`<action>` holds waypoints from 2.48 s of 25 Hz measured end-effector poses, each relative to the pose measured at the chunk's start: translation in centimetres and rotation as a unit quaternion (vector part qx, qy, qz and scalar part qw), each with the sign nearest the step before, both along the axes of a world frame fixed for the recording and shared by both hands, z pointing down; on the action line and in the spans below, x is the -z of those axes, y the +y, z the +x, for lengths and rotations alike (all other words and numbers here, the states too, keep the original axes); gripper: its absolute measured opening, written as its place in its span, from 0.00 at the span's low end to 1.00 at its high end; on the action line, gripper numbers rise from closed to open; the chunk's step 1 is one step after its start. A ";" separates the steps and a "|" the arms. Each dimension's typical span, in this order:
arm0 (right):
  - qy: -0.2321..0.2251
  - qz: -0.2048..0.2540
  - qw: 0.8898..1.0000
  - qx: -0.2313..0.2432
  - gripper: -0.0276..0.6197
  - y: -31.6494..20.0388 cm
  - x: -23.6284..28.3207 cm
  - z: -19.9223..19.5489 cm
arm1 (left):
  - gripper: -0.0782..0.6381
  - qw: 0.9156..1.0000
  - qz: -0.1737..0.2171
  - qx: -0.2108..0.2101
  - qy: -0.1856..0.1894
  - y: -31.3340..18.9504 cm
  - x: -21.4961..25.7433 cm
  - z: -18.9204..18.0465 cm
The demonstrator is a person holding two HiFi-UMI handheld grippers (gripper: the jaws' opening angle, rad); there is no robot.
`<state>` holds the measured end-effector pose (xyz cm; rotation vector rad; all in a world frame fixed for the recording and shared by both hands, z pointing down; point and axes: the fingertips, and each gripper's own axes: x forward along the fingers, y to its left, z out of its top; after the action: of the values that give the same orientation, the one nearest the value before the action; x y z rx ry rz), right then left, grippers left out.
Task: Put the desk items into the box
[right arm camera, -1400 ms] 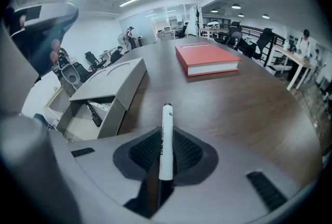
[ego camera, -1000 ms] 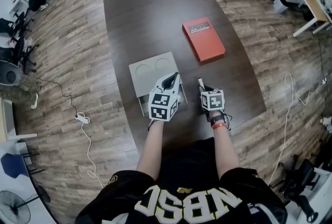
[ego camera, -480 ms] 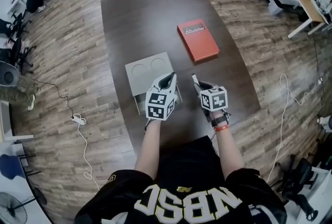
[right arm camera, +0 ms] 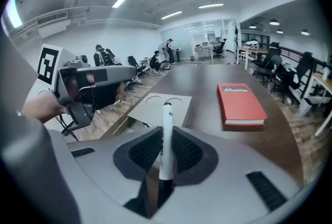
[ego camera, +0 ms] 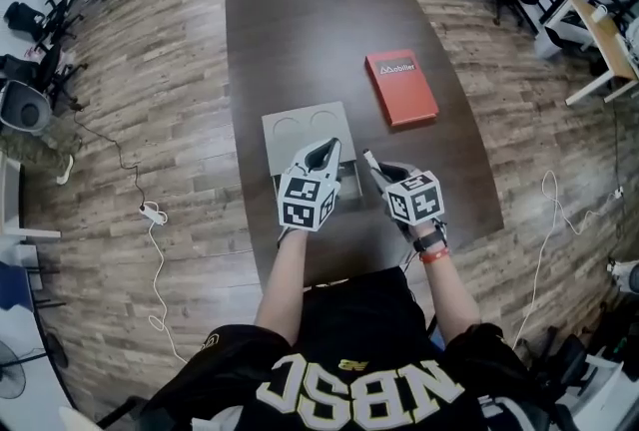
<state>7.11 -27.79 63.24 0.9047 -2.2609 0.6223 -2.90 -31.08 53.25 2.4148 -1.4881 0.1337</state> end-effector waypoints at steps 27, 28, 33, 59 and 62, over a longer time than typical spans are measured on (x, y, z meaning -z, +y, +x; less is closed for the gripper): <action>0.073 0.074 0.917 0.385 0.16 2.6 0.0 -12.4 | 0.12 0.987 -0.012 0.163 -0.005 6.0 0.2 -11.6; 0.075 0.077 0.912 0.396 0.16 2.8 -0.3 -12.7 | 0.12 0.986 -0.014 0.167 -0.005 6.2 0.2 -11.9; 0.093 0.080 0.891 0.437 0.16 3.9 -1.9 -14.4 | 0.12 0.983 -0.020 0.185 -0.007 7.7 -0.1 -13.0; 0.151 0.002 0.850 0.504 0.16 5.7 -11.0 -18.2 | 0.12 0.977 -0.012 0.211 0.001 9.5 -2.7 -13.9; 0.152 -0.009 0.848 0.507 0.16 6.0 -11.3 -18.1 | 0.12 0.977 -0.015 0.212 0.001 9.7 -2.7 -13.6</action>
<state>-10.96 -21.80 74.56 -0.2646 -2.0424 -0.0020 -16.52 -21.36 55.97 2.0170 -1.9416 0.0575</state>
